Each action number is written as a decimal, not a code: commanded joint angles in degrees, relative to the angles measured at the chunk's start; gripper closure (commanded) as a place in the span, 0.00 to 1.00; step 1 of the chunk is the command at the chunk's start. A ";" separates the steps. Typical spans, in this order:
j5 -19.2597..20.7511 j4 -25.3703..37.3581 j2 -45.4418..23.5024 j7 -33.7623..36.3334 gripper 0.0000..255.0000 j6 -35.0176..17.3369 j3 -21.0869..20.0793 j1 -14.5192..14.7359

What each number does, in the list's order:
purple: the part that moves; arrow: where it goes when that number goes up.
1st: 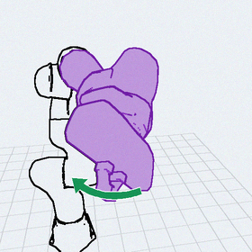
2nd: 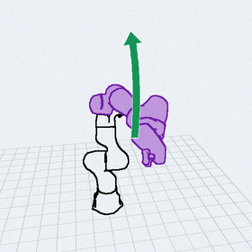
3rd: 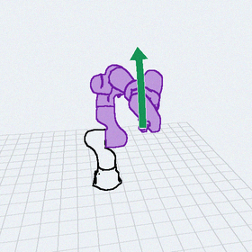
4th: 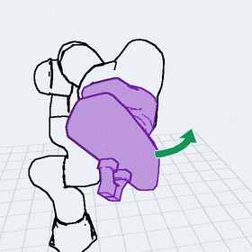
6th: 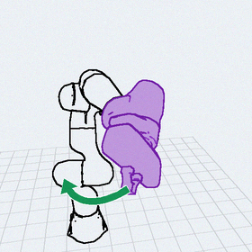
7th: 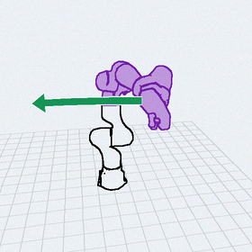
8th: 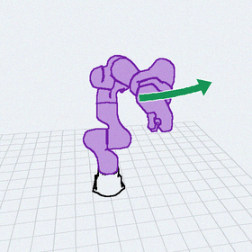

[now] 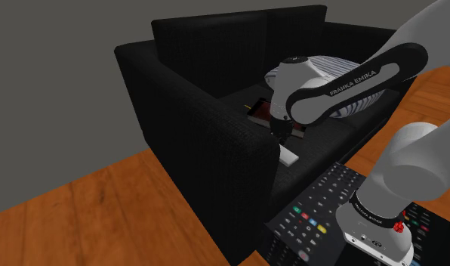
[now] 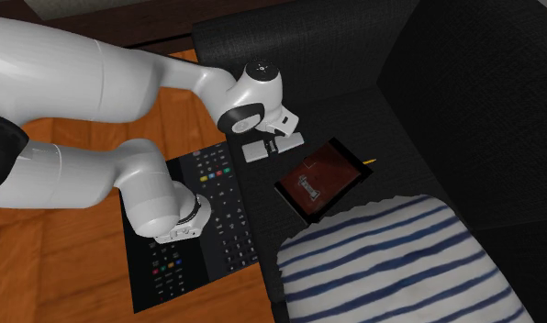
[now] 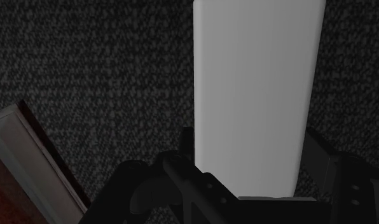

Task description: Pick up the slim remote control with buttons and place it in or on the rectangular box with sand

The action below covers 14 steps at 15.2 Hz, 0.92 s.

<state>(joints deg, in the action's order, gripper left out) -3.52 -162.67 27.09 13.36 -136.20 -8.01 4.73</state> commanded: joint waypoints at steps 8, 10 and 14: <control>-0.02 1.90 3.39 -0.20 1.00 5.29 0.36 0.12; 0.00 2.76 4.57 -0.26 1.00 7.33 0.50 0.14; 0.08 4.66 6.65 -0.36 1.00 11.30 0.76 0.17</control>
<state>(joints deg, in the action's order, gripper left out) -3.48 -158.77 33.18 13.02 -126.22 -7.32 4.89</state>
